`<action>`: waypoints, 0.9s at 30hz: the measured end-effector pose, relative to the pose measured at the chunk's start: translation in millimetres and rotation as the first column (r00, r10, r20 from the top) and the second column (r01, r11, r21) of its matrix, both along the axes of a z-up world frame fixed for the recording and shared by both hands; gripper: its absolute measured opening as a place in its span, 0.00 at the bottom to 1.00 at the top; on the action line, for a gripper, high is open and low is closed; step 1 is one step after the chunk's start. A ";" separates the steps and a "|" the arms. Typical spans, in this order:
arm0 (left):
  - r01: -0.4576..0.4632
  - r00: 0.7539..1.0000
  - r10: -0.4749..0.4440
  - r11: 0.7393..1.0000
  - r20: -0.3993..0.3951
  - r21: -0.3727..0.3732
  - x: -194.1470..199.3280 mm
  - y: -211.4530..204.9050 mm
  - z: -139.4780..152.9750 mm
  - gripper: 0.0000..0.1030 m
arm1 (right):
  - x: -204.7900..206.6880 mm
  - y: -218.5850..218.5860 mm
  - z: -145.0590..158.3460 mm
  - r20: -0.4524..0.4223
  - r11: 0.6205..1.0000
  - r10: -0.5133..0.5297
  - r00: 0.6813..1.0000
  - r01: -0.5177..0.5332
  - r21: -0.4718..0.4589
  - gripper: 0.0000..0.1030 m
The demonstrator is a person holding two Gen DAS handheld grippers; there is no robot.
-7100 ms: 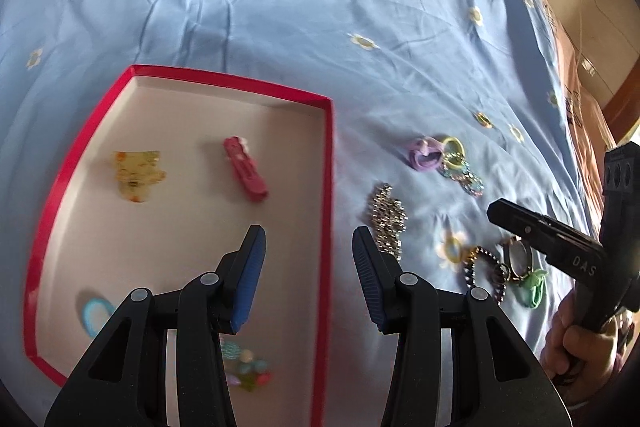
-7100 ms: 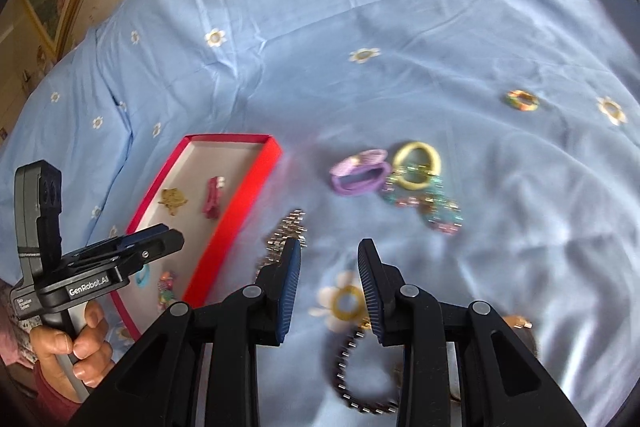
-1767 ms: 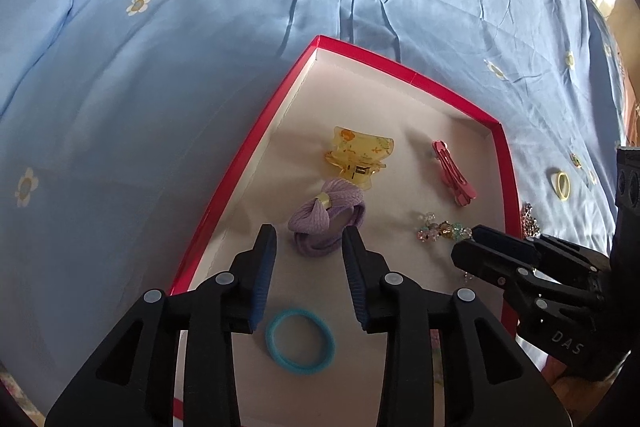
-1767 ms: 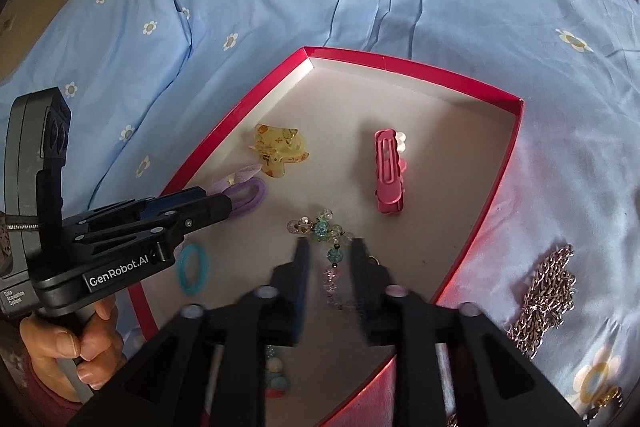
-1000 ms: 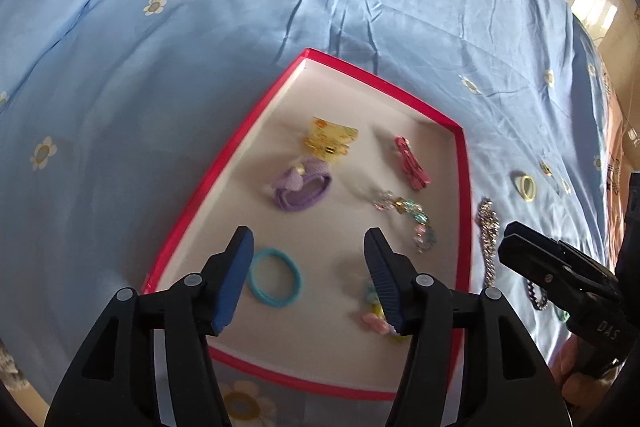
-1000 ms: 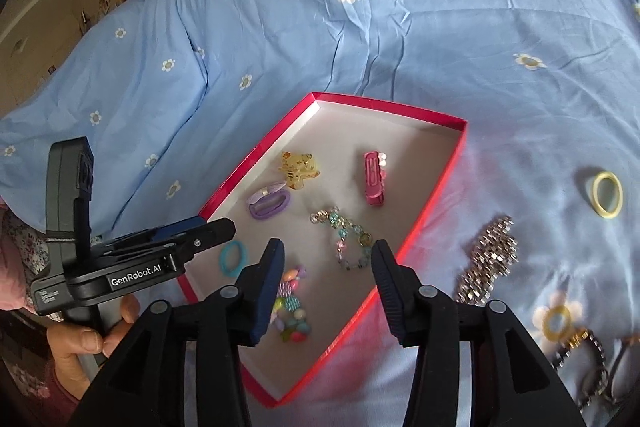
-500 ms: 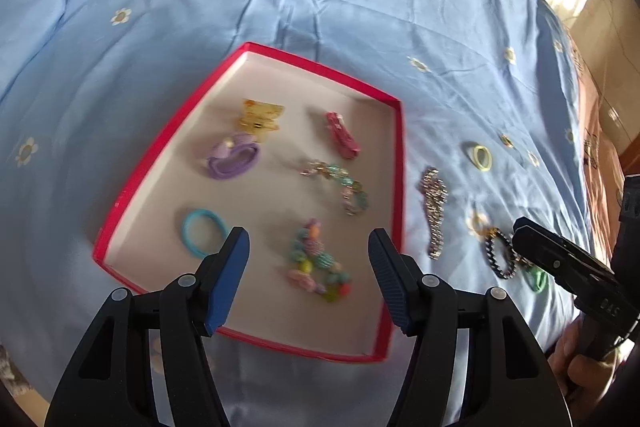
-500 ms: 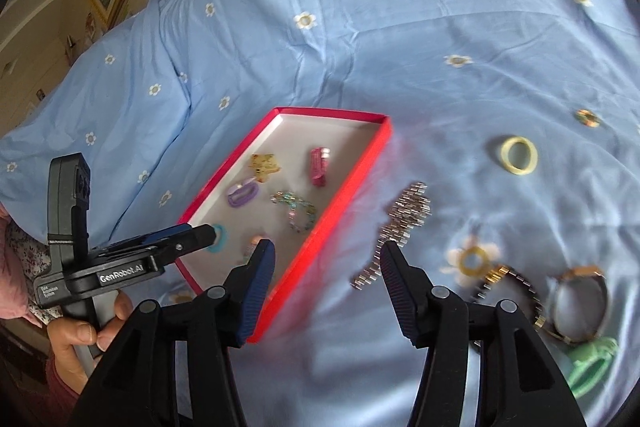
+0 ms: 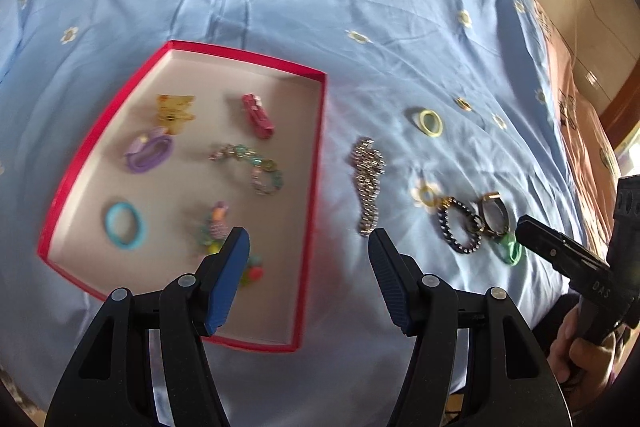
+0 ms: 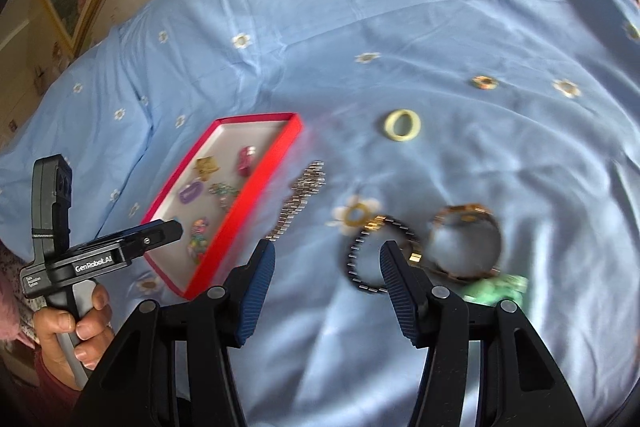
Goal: Organize jewelry
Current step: 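Withdraw both open grippers from the box toward the loose jewelry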
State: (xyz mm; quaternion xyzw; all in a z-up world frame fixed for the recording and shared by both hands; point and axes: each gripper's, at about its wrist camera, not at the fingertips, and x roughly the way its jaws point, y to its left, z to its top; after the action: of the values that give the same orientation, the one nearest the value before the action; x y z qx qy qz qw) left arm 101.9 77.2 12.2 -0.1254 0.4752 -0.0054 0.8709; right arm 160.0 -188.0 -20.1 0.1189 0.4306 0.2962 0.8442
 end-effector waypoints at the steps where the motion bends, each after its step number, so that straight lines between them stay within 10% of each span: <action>1: 0.013 1.000 -0.013 1.000 -0.002 0.000 1.5 -5.9 -0.6 0.59 | -0.3 -6.0 -1.1 -0.002 1.000 -0.013 1.000 0.013 0.000 0.55; 27: 0.279 0.959 -0.276 0.960 -0.068 0.038 57.9 -121.4 -29.8 0.59 | 27.4 -76.4 -32.0 -0.028 0.988 -0.138 0.990 0.135 -0.080 0.44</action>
State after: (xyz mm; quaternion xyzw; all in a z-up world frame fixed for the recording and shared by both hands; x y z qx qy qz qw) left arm 159.8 -44.2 -17.6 -0.0373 0.5148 -0.1124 0.8491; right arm 187.4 -264.4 -52.2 0.1204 0.4468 0.2187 0.8591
